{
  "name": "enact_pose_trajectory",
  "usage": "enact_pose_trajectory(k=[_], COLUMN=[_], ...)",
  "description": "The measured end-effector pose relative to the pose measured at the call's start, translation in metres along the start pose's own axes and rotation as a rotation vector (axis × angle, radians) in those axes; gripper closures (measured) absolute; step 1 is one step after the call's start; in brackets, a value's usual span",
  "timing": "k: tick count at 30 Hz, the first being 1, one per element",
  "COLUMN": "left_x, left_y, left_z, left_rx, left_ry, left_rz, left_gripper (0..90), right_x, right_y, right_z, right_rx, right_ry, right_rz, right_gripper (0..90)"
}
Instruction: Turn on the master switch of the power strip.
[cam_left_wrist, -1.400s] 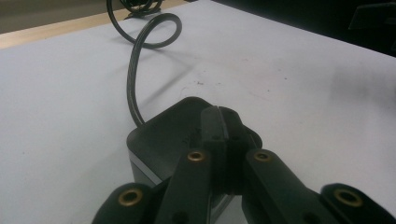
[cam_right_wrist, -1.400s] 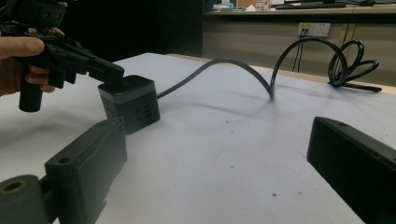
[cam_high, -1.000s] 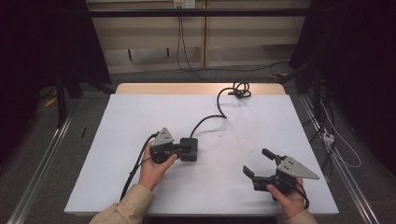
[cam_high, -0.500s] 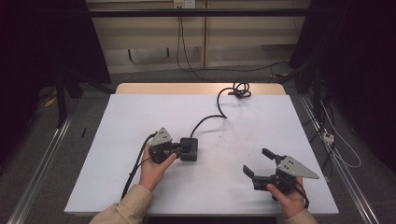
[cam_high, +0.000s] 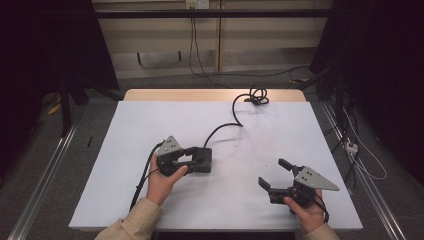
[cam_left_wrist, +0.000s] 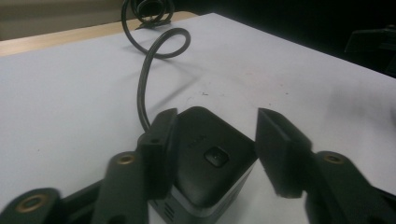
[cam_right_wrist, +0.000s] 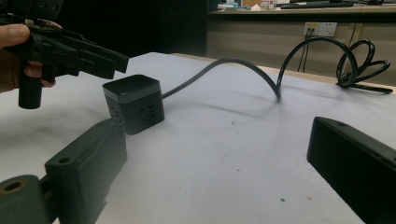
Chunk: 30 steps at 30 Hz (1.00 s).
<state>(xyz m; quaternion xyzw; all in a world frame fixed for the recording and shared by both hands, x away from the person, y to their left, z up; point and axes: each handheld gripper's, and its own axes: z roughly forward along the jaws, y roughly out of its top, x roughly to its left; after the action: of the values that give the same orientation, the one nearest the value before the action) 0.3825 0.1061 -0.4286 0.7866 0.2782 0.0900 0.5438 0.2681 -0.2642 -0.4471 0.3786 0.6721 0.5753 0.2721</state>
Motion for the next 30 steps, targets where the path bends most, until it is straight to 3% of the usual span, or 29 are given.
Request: enact_pose_trajectory(k=[12,30], left_x=[0.003,0.01], left_y=[0.003,-0.006], left_z=[-0.014,-0.037], left_rx=[-0.008,-0.016], left_ry=[0.012,0.028], left_rz=[-0.028,-0.032], left_gripper=[18.5,10.7], right_x=[-0.001,-0.001], right_y=[0.0,0.0], right_z=[0.0,0.0], right_rx=[0.002,-0.001], right_ry=[0.001,-0.006], right_rz=[0.0,0.003], right_gripper=[4.4,4.4])
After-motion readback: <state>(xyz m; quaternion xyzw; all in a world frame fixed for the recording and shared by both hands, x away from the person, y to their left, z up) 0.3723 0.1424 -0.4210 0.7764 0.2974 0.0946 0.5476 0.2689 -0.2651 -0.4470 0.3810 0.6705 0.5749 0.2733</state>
